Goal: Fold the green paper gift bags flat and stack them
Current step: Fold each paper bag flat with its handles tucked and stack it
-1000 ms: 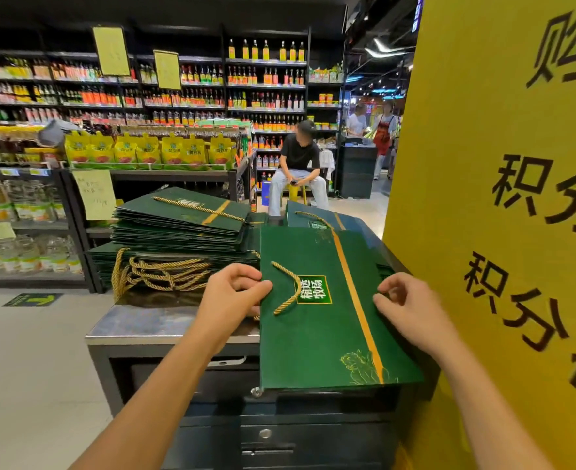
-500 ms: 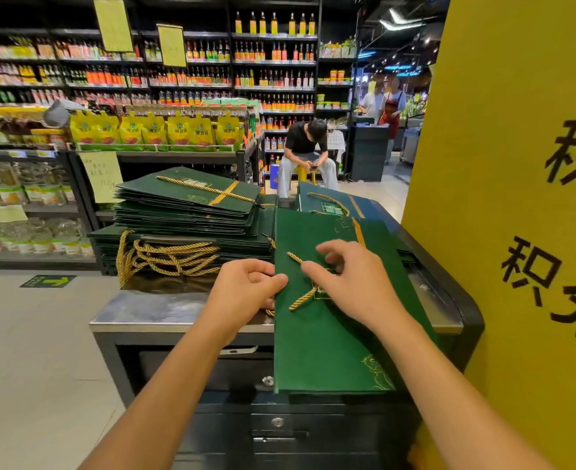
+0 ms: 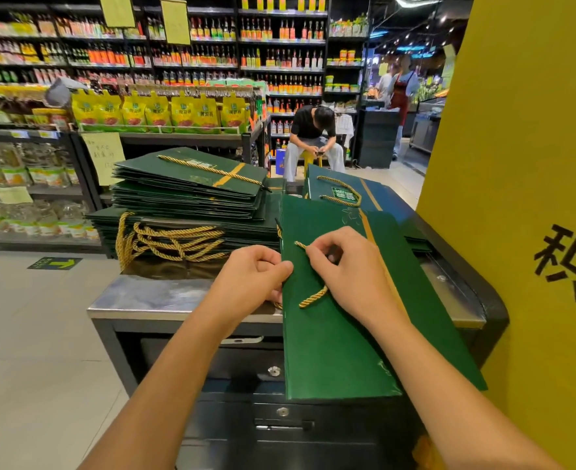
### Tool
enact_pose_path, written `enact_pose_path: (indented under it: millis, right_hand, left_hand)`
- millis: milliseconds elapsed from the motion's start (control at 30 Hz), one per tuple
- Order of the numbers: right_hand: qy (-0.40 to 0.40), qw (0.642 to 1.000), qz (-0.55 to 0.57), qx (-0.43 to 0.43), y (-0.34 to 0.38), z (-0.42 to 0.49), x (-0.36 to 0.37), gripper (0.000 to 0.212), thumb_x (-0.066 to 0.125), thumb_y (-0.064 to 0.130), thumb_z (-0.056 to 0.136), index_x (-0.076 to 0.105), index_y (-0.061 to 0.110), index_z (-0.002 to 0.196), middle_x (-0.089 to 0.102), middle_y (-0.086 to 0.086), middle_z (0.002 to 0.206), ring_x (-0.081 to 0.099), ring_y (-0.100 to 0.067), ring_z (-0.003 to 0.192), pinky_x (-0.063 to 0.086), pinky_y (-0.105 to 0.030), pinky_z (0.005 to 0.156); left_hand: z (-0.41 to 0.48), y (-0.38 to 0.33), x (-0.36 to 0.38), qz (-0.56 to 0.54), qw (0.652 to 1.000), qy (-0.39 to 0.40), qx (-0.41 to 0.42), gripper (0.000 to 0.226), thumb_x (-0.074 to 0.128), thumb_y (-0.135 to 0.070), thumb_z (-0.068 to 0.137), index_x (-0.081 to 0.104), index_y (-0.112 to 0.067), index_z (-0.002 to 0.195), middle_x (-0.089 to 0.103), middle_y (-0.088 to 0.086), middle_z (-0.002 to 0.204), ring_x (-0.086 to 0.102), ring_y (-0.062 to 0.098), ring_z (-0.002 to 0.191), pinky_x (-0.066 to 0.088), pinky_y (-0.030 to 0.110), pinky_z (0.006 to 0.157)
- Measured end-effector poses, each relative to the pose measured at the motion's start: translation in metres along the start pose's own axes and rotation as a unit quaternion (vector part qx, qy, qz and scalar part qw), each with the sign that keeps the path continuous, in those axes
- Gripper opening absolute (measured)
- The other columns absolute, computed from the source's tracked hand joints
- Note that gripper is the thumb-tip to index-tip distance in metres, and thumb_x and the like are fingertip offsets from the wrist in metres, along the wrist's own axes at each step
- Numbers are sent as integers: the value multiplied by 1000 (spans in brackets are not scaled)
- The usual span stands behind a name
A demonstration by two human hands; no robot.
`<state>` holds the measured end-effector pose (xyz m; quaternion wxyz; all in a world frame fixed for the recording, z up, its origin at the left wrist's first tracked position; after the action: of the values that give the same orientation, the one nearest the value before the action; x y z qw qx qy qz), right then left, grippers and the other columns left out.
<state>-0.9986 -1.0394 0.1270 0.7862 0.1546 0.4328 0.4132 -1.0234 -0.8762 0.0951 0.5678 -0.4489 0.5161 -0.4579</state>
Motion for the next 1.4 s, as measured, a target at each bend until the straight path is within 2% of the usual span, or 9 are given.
enact_pose_path:
  millis: [133, 300, 500, 600, 767, 867, 1133, 1267, 1400]
  right_hand:
    - [-28, 980, 174, 95, -14, -1, -14, 13, 72, 20, 88, 72, 19, 74, 65, 3, 71, 51, -4, 61, 45, -16, 61]
    - [-91, 890, 385, 225, -36, -5, -21, 18, 68, 8, 88, 69, 11, 70, 49, 7, 53, 46, -6, 52, 46, -21, 56]
    - [12, 960, 241, 144, -21, -1, -22, 2, 76, 20, 88, 75, 19, 87, 61, 2, 75, 52, -6, 67, 46, -18, 66]
    - [74, 980, 174, 64, -9, -6, -24, 23, 79, 30, 86, 71, 35, 107, 58, 1, 95, 52, -6, 75, 44, -16, 73]
    - [209, 974, 88, -31, 5, -27, -21, 45, 84, 56, 64, 75, 46, 107, 39, 4, 79, 39, -5, 67, 31, -18, 62]
    - [238, 966, 74, -60, 6, -31, -11, 30, 85, 48, 69, 81, 38, 97, 38, 5, 74, 41, -7, 67, 33, -23, 63]
    - [126, 955, 269, 2, -5, -27, -31, 5, 83, 23, 79, 81, 21, 83, 41, -20, 64, 40, -19, 63, 35, -23, 64]
    - [36, 829, 543, 130, -31, -24, -38, 13, 80, 23, 65, 80, 18, 77, 68, 2, 70, 57, -10, 70, 48, -22, 73]
    - [3, 821, 552, 142, -34, -24, -38, 8, 75, 12, 72, 76, 11, 80, 67, 5, 66, 57, -6, 63, 49, -18, 68]
  left_hand:
    - [-1, 0, 0, -3, 1000, -1, 0, 8, 61, -6, 99, 63, -2, 92, 75, 14, 77, 71, 19, 64, 60, 28, 62]
    - [-2, -2, 1, -14, 1000, 6, 4, 7, 63, -6, 98, 61, -4, 92, 71, 8, 70, 67, 14, 62, 60, 28, 63]
    - [-2, -2, -2, 0, 1000, -11, 2, 7, 63, -4, 97, 62, -1, 91, 74, 14, 77, 72, 20, 66, 59, 27, 59]
    - [-2, -2, -1, -2, 1000, -10, 0, 8, 63, -4, 98, 62, 0, 91, 74, 14, 76, 72, 17, 63, 57, 25, 57]
    - [-1, 0, -2, 13, 1000, -21, 10, 9, 65, -6, 96, 64, 3, 95, 73, 19, 79, 70, 18, 62, 58, 26, 58]
    - [0, 0, -3, 21, 999, -26, 14, 14, 66, -7, 96, 65, 6, 98, 74, 26, 88, 69, 21, 64, 61, 27, 62]
    - [1, 3, -3, -12, 999, -17, 27, 17, 65, -7, 97, 63, 8, 104, 72, 29, 90, 69, 19, 70, 60, 27, 65]
    - [-1, 1, -3, -18, 999, -14, 32, 11, 64, -7, 97, 63, 2, 102, 72, 27, 90, 71, 16, 72, 58, 24, 63]
    - [-1, 1, -4, -23, 999, -11, 37, 12, 65, -7, 97, 62, 3, 103, 72, 27, 89, 71, 17, 71, 57, 25, 62]
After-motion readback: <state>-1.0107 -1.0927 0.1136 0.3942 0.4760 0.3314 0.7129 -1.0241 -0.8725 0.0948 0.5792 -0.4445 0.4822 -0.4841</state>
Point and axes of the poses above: each hand's wrist, its own z-axis towards the middle knuckle, its own x-axis out of the palm, y = z × x, the point moved 7 cm from there along z, towards the middle knuckle
